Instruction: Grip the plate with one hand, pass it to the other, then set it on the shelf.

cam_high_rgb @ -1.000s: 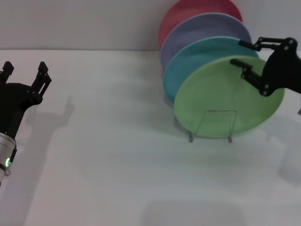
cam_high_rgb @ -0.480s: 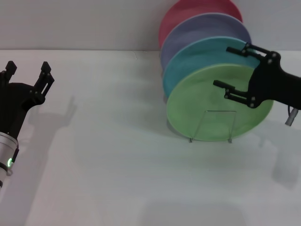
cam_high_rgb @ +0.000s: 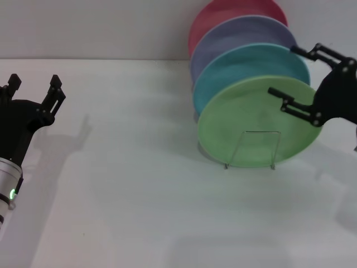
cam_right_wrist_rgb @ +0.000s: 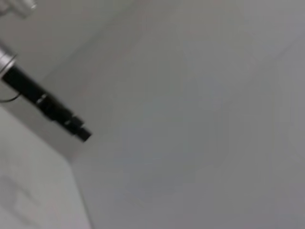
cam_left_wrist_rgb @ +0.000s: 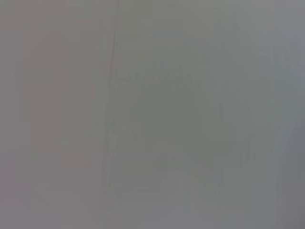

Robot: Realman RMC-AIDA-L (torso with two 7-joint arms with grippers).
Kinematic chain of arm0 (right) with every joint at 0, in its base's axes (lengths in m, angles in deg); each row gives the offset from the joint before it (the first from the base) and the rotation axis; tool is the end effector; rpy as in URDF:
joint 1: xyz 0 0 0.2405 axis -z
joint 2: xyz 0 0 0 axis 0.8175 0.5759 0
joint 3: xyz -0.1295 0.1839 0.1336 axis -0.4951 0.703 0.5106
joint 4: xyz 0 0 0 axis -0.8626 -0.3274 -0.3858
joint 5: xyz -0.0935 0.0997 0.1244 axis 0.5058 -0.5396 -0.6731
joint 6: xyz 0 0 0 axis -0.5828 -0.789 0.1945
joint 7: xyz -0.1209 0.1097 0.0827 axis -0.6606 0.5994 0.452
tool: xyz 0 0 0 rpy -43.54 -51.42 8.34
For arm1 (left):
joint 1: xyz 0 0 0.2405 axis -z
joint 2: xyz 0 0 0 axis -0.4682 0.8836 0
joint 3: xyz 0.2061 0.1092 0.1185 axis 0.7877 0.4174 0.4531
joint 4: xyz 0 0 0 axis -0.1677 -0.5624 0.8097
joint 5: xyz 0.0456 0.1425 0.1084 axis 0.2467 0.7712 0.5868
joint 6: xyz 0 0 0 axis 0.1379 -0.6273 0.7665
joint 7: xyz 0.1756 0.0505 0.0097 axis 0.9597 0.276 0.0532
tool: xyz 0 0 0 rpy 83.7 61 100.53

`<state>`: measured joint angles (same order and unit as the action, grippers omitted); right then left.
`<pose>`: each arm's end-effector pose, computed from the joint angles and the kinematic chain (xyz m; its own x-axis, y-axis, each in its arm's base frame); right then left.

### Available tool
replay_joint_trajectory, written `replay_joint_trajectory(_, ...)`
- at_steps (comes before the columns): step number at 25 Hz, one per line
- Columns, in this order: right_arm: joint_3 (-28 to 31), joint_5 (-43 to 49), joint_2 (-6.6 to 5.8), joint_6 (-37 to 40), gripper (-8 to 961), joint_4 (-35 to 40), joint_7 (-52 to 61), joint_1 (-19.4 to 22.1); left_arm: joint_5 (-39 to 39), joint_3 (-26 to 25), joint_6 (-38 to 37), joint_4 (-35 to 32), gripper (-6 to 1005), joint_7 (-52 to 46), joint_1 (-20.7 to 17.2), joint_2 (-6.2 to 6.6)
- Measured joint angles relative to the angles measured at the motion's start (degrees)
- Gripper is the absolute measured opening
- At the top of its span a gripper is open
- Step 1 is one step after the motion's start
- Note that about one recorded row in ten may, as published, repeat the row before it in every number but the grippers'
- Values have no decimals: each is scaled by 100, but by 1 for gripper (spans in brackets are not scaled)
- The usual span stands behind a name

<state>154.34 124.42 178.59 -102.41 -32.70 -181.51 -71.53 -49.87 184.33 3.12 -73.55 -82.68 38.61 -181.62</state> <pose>0.2213 0.3190 0.0257 0.7493 0.6464 -0.1441 0.2485 -0.4760 -0.8436 -0.2801 0.3332 -0.0108 0.6405 -0.0877 0.7629 0.7439 -0.1758 -0.6447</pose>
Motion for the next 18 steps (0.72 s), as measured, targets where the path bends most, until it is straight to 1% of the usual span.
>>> replay_joint_trajectory(2,11,-79,-3,-82,692,-23,1,37,0,15,-1,2,840,0,3,0)
replay_joint_trajectory(3,34,-332,-3,-264,693,-47,4,147,0,26,-6,3,840,0,4,0)
replay_joint_trajectory(4,99,-897,16,-406,697,7,5,268,0,26,-6,3,840,0,4,0)
replay_joint_trajectory(5,99,-897,16,-406,700,7,5,268,0,26,-6,3,840,0,4,0)
replay_joint_trajectory(6,163,-1380,31,-431,704,156,5,315,0,26,-6,3,840,0,4,0)
replay_joint_trajectory(7,163,-1380,31,-431,708,156,5,315,0,26,-6,3,840,0,4,0)
replay_joint_trajectory(9,462,-4032,47,-231,715,1212,151,317,0,46,-34,3,840,0,-7,0)
replay_joint_trajectory(10,462,-4032,47,-231,715,1212,151,317,0,46,-34,3,840,0,-7,0)
replay_joint_trajectory(12,657,-5077,45,132,714,1648,451,294,0,55,-299,29,840,101,-95,0)
replay_joint_trajectory(13,784,-5493,47,340,714,1845,615,289,0,55,-299,29,840,101,-95,0)
replay_joint_trajectory(14,1043,-6104,56,742,714,2251,926,296,-6,39,-508,125,840,235,-100,0)
replay_joint_trajectory(15,1043,-6104,56,742,715,2251,926,296,-6,39,-508,125,840,235,-100,0)
replay_joint_trajectory(16,1118,-6267,61,845,716,2407,1025,314,-31,17,-750,242,840,353,-99,-1)
replay_joint_trajectory(18,1176,-6419,64,873,717,2633,1127,417,-31,17,-750,242,840,353,-99,-1)
